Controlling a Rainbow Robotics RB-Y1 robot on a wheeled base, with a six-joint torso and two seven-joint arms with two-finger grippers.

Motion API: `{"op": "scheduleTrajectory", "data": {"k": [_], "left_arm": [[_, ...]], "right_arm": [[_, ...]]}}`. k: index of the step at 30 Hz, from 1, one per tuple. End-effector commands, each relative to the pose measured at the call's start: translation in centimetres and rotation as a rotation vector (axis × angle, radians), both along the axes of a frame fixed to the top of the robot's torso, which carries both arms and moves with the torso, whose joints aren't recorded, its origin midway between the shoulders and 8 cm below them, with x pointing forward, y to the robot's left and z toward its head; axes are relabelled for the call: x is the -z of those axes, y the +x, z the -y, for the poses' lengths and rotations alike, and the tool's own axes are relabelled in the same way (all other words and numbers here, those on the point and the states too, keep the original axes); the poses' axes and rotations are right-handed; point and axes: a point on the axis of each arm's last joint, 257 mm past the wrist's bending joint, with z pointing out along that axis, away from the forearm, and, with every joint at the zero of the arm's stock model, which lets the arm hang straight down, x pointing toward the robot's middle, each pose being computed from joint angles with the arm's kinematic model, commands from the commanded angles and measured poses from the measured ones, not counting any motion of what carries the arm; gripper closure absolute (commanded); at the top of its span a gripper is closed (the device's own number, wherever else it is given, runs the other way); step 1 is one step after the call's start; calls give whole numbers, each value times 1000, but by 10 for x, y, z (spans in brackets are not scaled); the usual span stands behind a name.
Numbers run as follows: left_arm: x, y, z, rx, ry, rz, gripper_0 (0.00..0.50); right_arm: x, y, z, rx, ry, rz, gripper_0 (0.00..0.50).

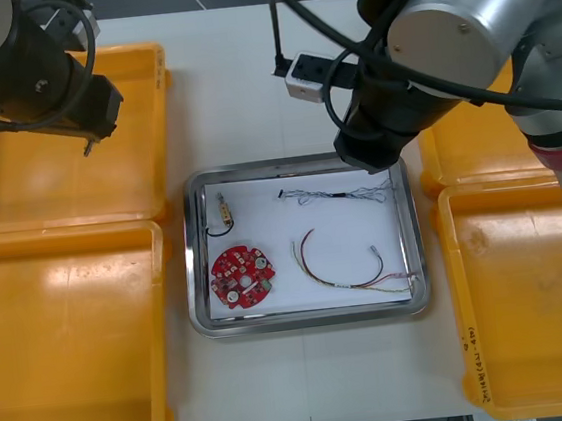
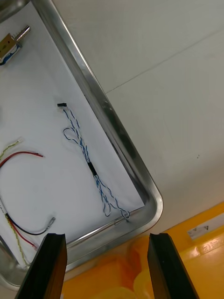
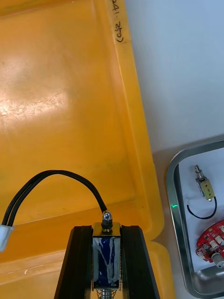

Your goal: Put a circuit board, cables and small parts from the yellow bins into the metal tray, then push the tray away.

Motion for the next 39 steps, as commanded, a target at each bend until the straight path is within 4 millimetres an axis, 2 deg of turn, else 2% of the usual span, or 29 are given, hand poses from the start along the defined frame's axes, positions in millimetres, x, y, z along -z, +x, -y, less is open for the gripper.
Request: {"op": "scheduleTrajectory", "data": {"k": [1,9,17,27,33,39], "left_arm": [[-11,-2,9,-91,-81,31,499],[-12,-4,14,-91,-89,33,499],[-14,-5,18,-89,-102,35,498],[-11,-8,25,-87,-104,29,497],[-8,-11,47,-103,-139,32,497],[-1,-18,80,-102,-166,29,499]], "right_arm": [[-11,-9,32,137,122,-6,0],[-20,-23,78,324,279,-37,0],[-11,-47,133,499,313,-26,0],[-1,-63,196,666,378,-37,0],[8,-75,225,759,410,-52,0],[12,-85,251,841,437,-51,0]]}}
